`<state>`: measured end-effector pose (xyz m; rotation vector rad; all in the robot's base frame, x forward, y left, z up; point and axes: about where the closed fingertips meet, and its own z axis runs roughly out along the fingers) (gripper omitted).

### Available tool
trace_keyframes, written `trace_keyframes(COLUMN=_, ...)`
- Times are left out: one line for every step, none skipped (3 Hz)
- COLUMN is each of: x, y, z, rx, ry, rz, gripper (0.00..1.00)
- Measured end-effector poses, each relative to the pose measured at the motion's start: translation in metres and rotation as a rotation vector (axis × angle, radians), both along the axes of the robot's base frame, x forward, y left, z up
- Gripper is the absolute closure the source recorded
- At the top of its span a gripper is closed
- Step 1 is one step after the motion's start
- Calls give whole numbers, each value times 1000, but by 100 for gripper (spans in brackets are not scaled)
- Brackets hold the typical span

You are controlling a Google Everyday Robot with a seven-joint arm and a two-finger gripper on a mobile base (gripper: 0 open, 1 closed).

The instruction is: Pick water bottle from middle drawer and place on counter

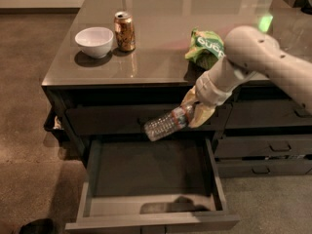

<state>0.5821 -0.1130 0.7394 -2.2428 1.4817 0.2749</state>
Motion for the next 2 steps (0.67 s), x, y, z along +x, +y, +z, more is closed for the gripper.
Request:
trace_keyframes(x=22, y=-17, z=29, rx=-59, ry=1, rz=-51, gripper=100)
trace_keyframes(x=22, y=-17, z=29, rx=-59, ry=1, rz=-51, gripper=100)
